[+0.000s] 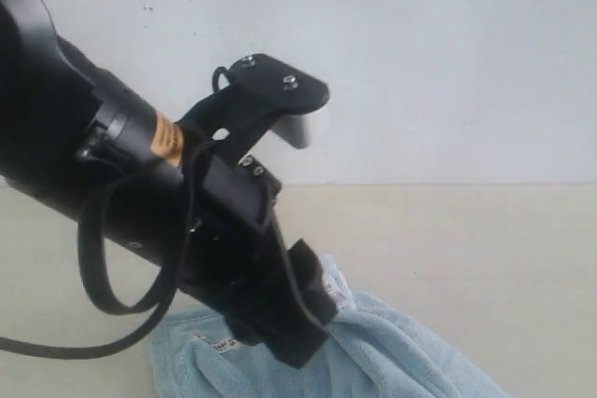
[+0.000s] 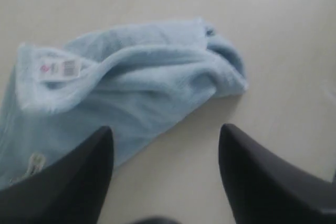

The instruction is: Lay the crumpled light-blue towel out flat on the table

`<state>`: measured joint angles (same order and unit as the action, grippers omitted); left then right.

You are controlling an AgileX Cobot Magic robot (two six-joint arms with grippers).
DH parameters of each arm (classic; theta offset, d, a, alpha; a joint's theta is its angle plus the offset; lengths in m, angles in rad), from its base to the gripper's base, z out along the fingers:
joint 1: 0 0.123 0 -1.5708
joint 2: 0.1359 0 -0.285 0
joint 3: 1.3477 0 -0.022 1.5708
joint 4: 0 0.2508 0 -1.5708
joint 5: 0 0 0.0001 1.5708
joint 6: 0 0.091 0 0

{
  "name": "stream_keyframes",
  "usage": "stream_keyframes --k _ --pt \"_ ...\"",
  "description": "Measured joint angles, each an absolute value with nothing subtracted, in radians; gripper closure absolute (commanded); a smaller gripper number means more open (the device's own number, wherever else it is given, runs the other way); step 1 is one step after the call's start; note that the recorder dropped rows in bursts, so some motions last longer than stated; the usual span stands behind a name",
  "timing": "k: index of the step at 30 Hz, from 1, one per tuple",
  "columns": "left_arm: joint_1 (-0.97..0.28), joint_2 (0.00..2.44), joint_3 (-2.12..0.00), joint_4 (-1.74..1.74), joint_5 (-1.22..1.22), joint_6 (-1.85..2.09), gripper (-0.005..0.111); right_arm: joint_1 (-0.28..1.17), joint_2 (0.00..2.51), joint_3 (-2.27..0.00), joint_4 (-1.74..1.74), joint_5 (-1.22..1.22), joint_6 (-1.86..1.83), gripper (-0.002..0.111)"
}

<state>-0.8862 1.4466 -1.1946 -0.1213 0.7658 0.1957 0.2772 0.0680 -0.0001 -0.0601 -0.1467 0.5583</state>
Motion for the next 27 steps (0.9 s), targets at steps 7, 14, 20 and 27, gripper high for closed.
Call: stream_keyframes --k 7,14,20,27 --pt "-0.882 1.447 -1.195 0.108 0.888 0.035 0.05 0.278 0.295 -0.126 -0.06 -0.044 0.442 0.107" --pt "-0.88 1.447 -1.195 0.304 1.02 -0.08 0.05 0.37 0.626 -0.397 -0.06 0.195 0.192 0.107" --pt "-0.88 1.445 -1.188 0.414 1.118 -0.121 0.05 0.566 0.982 -0.617 -0.06 0.252 -0.048 0.107" --pt "-0.827 1.356 -1.061 0.563 1.147 -0.224 0.05 0.598 1.368 -0.822 -0.06 0.266 -0.147 0.104"
